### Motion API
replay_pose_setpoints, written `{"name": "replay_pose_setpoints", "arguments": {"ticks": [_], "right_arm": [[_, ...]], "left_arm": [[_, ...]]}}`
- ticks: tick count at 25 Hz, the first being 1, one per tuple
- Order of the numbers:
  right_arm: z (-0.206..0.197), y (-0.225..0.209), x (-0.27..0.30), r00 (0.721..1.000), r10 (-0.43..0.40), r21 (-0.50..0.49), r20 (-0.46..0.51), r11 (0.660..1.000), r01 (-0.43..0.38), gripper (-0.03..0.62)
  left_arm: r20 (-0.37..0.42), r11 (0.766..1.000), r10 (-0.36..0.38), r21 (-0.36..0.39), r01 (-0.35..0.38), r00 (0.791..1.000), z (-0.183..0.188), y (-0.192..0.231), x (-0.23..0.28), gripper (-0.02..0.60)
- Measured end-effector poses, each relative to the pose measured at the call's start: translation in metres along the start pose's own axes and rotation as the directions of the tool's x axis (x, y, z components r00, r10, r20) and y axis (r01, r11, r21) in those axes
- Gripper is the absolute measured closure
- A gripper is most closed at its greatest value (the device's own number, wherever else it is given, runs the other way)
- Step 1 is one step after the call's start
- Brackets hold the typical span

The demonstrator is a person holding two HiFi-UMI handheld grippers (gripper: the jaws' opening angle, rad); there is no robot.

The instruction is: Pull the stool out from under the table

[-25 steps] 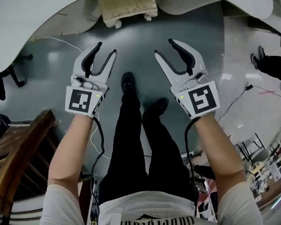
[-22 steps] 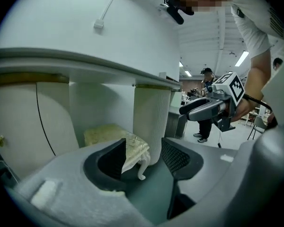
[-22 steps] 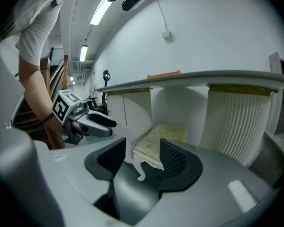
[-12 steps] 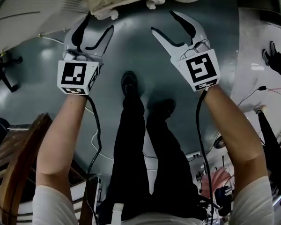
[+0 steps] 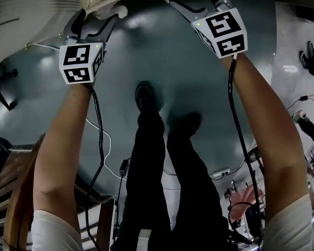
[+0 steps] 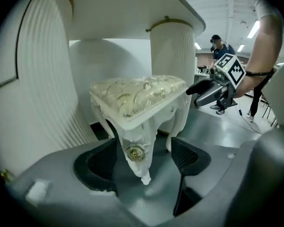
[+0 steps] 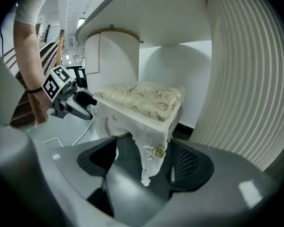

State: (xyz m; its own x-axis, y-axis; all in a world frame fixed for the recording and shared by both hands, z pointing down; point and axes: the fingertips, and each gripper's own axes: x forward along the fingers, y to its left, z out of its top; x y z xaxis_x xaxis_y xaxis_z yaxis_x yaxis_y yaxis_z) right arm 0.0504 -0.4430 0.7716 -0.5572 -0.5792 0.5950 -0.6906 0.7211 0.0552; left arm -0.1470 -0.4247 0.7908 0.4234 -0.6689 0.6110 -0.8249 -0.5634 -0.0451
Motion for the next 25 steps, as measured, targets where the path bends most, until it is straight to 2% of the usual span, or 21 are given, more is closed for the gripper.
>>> {"name": "replay_pose_setpoints", "arguments": {"ticks": [5, 8, 10, 13, 15, 18, 25], "right_arm": [[-0.016, -0.003, 0.035, 0.999, -0.01, -0.007, -0.052, 1.0, 0.01, 0.204], [-0.025, -0.008, 0.049, 0.997, -0.03, 0.001, -0.078, 1.0, 0.03, 0.207], [-0.028, -0.01, 0.054, 0.995, -0.059, 0.002, -0.076, 0.998, 0.059, 0.226], [-0.027, -0.018, 0.054, 0.99, -0.125, 0.003, -0.066, 0.992, 0.126, 0.33], [-0.026, -0.02, 0.053, 0.986, -0.158, -0.006, -0.062, 0.987, 0.158, 0.333], [-0.026, -0.013, 0.053, 0.982, -0.18, 0.014, -0.062, 0.983, 0.181, 0.339], [-0.034, 0.004, 0.04, 0.982, -0.18, 0.056, -0.063, 0.981, 0.184, 0.355]], "left_arm": [[-0.058, 0.999, 0.038, -0.034, -0.04, 0.998, -0.027, 0.005, 0.026, 0.198], [-0.071, 0.998, 0.051, -0.031, -0.053, 0.996, -0.03, 0.008, 0.04, 0.204], [-0.081, 0.998, 0.057, -0.02, -0.059, 0.995, -0.032, 0.01, 0.047, 0.217], [-0.087, 0.996, 0.088, -0.023, -0.091, 0.992, -0.032, 0.014, 0.05, 0.275], [-0.082, 0.991, 0.121, -0.042, -0.125, 0.989, -0.031, 0.017, 0.048, 0.303], [-0.073, 0.987, 0.141, -0.067, -0.146, 0.987, -0.036, 0.019, 0.042, 0.311], [-0.071, 0.983, 0.154, -0.094, -0.16, 0.986, -0.046, 0.012, 0.027, 0.318]]}}
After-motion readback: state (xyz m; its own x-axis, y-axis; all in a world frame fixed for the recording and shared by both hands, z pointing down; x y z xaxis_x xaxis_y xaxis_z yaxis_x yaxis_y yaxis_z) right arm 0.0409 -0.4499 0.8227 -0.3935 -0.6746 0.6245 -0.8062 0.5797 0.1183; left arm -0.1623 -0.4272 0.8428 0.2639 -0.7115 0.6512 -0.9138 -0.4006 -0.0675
